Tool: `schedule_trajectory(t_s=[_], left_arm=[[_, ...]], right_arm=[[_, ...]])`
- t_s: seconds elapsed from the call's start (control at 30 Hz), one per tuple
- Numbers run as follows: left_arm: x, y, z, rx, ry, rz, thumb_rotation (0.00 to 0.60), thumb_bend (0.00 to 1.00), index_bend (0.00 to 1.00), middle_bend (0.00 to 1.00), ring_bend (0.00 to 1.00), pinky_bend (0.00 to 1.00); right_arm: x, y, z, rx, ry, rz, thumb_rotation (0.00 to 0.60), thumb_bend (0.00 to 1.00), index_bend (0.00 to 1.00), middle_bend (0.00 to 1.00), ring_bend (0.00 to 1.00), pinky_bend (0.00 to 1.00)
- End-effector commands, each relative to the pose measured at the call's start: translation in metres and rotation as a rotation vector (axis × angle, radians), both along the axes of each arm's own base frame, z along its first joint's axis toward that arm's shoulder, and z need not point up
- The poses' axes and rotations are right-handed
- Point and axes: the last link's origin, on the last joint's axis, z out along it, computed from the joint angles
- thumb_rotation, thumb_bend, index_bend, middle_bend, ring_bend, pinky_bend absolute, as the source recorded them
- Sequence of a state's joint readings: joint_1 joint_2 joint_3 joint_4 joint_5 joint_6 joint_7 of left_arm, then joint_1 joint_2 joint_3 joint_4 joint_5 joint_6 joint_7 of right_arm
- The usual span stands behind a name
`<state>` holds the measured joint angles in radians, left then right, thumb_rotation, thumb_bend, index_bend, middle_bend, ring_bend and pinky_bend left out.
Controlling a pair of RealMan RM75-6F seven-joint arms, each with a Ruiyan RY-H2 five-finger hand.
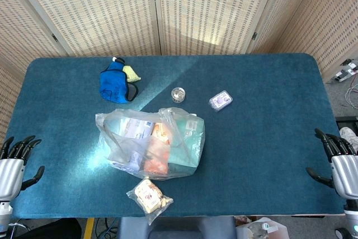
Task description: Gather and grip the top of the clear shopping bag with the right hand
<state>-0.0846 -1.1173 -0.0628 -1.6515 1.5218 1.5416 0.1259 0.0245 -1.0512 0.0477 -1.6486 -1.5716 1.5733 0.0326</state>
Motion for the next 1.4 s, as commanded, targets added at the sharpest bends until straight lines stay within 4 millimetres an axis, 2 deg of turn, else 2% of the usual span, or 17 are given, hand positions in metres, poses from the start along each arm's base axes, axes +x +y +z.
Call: schedule_trajectory(t_s=[0.03,0.47,0.67,0.9,1.1,1.4], left_arm=[[0.0,0.0,0.0,-0.001,0.001,-0.003,0.6,0.28,0.2,0.15,0.18,0.03],[0.006,0.001,0.004,-0.003,-0.007,-0.036,0.6,0.28,0.2,0.15,0.18,0.03],[0.014,0.012,0.014,-0.019,-0.042,-0.082,0.6,0.28,0.2,0.15,0.19,0.03],[0.024,0.039,0.031,-0.016,-0.112,-0.182,0.6,0.28,0.2,0.15,0.18,0.03],[0.043,0.072,0.043,-0.007,-0.248,-0.306,0.6,0.28,0.16,0.15,0.18,0.03],[0.075,0.113,0.046,-0.018,-0.339,-0.453,0.6,0.28,0.12,0.15,0.16,0.04]], right_arm=[[-0.001,0.001,0.0,-0.001,-0.001,-0.001,0.6,0.15,0.04,0.22,0.16,0.21],[0.001,0.002,-0.001,0.03,-0.024,0.013,0.6,0.15,0.04,0.21,0.16,0.21],[0.002,0.002,-0.002,0.062,-0.025,0.017,0.6,0.15,0.04,0.21,0.16,0.21],[0.004,0.003,-0.003,0.082,-0.025,0.02,0.6,0.15,0.04,0.21,0.16,0.21],[0.007,0.005,-0.003,0.091,-0.019,0.016,0.6,0.15,0.04,0.21,0.16,0.21],[0.01,0.008,-0.003,0.092,-0.013,0.011,0.6,0.15,0.04,0.21,0.16,0.21]])
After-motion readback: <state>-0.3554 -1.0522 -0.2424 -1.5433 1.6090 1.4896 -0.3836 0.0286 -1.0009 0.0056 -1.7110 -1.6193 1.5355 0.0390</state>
